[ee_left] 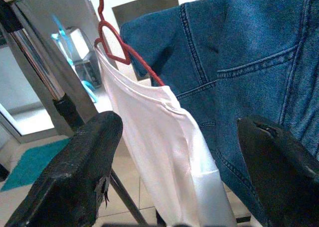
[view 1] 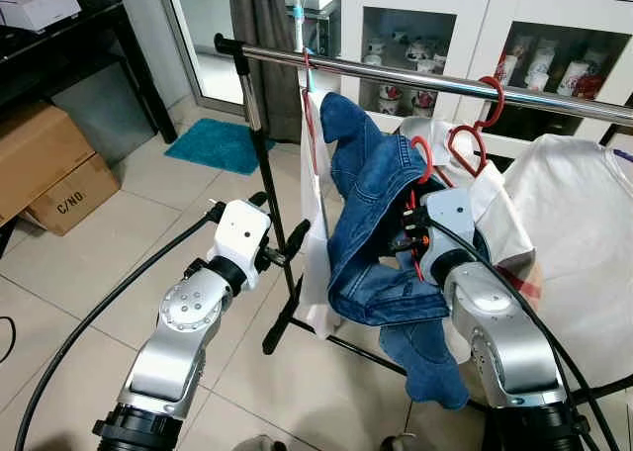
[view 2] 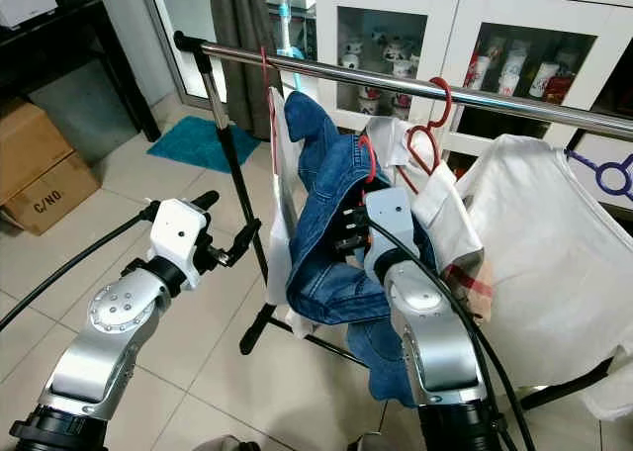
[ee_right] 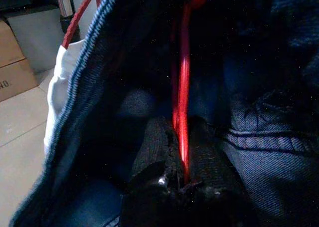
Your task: Hang hanger
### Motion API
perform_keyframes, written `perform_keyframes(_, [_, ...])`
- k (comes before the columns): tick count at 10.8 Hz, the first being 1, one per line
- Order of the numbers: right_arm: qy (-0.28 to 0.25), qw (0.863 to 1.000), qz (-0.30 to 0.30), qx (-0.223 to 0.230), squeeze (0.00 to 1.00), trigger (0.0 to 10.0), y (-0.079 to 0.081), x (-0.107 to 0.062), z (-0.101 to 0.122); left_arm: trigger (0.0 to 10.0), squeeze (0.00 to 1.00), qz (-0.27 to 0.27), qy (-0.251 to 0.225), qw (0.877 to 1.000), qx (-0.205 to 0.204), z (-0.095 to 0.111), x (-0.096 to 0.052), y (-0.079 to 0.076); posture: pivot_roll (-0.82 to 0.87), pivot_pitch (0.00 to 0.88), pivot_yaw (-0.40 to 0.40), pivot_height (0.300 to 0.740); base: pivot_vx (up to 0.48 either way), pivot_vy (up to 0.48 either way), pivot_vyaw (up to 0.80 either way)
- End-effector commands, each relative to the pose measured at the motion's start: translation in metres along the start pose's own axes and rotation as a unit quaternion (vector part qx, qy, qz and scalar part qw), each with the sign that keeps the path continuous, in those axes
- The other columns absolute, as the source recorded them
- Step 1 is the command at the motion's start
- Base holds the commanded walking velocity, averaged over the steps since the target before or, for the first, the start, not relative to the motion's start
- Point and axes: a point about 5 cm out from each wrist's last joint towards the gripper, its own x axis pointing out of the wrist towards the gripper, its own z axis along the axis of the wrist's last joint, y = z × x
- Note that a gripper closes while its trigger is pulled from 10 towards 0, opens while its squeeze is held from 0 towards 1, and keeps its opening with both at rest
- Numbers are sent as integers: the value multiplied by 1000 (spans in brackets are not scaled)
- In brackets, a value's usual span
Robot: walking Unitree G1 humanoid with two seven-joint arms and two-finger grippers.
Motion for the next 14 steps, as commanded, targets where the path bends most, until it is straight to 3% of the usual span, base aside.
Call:
perform_keyframes(1, [-27,1000,6,0,0,0,3,-1,12,10000,0,-2,-4,1000,11,3,-1,2,-88,36,81,740,0,0,0])
perform_keyframes(14, [-24,1000,10,2,0,0,4,1,12,10000,0,-4,-1,1000,16,2,-1,2,-85,43,76,740,0,0,0])
